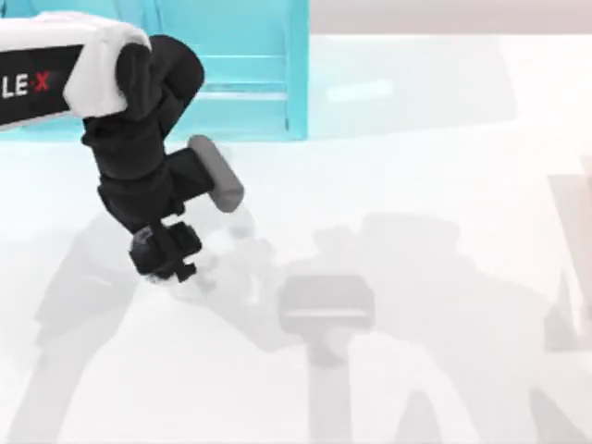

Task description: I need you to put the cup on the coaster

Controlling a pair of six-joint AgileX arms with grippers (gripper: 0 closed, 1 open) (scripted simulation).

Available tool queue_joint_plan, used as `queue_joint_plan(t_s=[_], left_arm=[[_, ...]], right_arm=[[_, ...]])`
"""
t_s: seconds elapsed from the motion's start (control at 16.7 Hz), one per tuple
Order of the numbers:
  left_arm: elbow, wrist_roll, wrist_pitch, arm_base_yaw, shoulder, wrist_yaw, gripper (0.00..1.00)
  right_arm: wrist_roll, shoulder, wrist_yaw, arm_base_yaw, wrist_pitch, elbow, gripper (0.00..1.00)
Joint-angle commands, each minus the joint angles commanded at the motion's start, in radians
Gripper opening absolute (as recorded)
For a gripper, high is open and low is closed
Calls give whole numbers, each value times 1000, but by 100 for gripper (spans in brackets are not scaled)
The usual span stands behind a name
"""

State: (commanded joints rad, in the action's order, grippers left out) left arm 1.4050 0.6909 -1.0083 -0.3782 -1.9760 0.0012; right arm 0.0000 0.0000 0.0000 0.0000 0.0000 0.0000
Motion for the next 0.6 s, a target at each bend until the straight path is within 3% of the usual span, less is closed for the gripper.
queue_joint_plan(t_s=[0.36, 0.6], left_arm=[[25, -205, -105, 484, 60, -6, 0], [37, -307, -144, 680, 104, -2, 0]], right_arm=[[0, 0, 0, 0, 0, 0, 100], [0, 0, 0, 0, 0, 0, 100]])
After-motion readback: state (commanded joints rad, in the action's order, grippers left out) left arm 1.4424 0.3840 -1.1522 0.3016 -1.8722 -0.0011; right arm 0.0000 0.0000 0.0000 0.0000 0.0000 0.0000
